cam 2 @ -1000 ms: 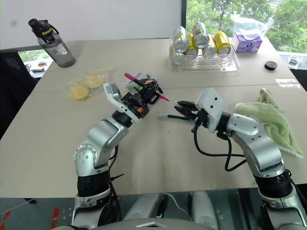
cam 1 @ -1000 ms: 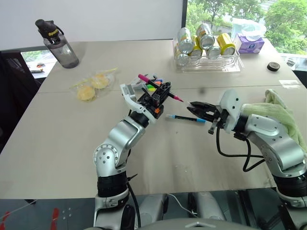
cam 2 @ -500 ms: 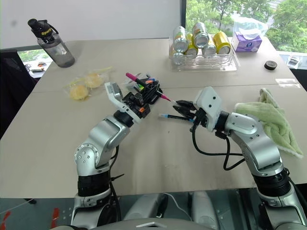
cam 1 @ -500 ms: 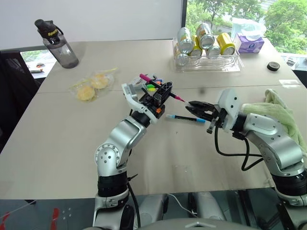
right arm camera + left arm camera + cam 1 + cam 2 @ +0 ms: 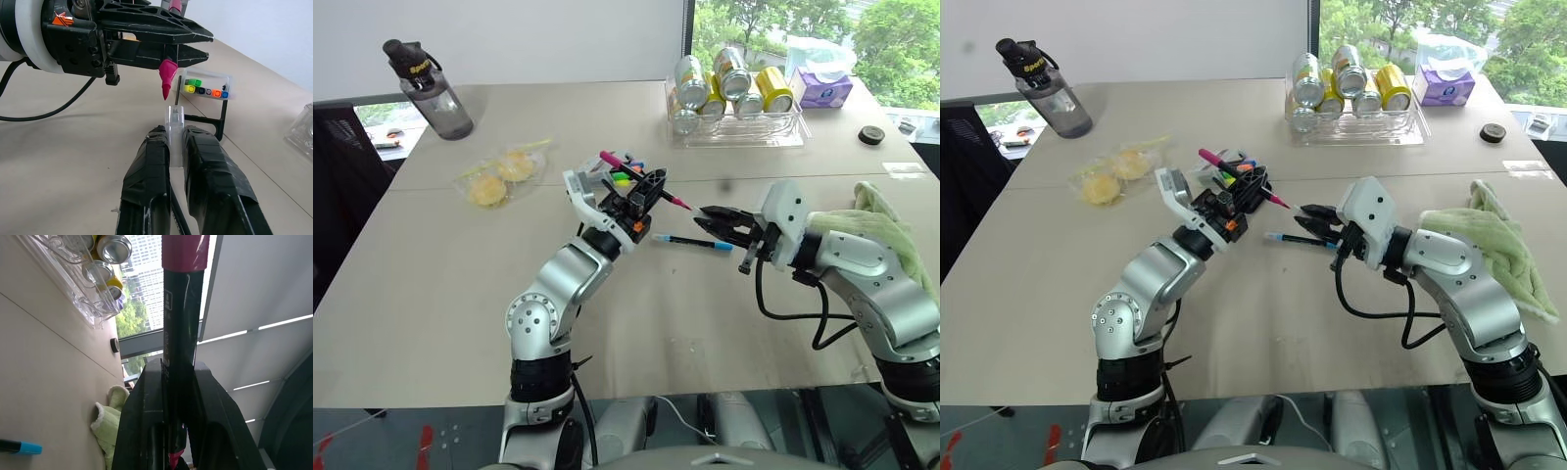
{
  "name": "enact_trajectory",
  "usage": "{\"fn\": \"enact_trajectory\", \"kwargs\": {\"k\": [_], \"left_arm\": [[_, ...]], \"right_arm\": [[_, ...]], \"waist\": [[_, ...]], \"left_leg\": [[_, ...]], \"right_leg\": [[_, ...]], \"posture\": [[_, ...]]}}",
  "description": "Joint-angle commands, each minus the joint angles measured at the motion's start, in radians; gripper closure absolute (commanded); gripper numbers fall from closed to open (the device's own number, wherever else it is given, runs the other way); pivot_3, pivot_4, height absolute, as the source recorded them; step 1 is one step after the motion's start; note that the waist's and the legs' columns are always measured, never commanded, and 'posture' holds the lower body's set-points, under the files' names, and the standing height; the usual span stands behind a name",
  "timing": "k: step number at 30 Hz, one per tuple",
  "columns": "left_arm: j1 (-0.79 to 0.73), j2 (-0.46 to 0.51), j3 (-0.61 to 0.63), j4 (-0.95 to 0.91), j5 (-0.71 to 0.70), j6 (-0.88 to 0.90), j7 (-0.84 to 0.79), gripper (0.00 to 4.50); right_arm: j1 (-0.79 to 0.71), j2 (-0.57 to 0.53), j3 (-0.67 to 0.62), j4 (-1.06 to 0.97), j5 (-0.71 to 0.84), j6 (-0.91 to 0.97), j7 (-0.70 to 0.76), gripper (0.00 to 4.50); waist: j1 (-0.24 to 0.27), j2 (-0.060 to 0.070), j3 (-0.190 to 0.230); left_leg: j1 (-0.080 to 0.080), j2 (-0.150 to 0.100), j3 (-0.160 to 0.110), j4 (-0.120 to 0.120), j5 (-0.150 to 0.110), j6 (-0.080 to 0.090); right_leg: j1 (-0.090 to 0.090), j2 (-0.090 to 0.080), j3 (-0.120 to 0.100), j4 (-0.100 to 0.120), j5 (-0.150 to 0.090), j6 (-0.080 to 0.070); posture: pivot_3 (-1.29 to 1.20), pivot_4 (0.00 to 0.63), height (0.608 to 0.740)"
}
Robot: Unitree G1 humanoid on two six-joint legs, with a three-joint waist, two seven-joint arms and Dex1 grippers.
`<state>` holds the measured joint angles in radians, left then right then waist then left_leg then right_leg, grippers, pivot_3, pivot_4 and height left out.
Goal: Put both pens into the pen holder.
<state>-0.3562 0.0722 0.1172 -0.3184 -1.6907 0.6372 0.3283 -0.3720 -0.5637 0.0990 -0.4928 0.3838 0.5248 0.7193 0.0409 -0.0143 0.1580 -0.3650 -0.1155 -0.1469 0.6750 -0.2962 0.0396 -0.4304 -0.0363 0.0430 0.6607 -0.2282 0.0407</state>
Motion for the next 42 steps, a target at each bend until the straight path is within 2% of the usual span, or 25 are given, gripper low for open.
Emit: {"fn": "enact_trajectory", "kwargs": {"k": [1,42], "left_arm": [[-0.001,0.008,-0.004,-0.054,0.006,-0.007,-0.013,4.5],[-0.006,0.019,-0.019,-0.023,0.029,0.001,-0.053,4.5]], "right_arm": [[-0.009,-0.007,-0.033,-0.041,0.015,-0.003,-0.005,4.48],[-0.065,-0.033,0.017,-0.088,-0.008,0.102,-0.026,4.48]], "waist": [[0.0,0.0,0.0],[0.0,0.0,0.0]], "left_leg": [[0.0,0.0,0.0,0.0,0.0,0.0],[0.0,0.0,0.0,-0.003,0.0,0.0]], "right_leg": [[0.0,0.0,0.0,0.0,0.0,0.0],[0.0,0.0,0.0,-0.003,0.0,0.0]], "posture": [[0.0,0.15,0.74],[0.0,0.15,0.74]]}}
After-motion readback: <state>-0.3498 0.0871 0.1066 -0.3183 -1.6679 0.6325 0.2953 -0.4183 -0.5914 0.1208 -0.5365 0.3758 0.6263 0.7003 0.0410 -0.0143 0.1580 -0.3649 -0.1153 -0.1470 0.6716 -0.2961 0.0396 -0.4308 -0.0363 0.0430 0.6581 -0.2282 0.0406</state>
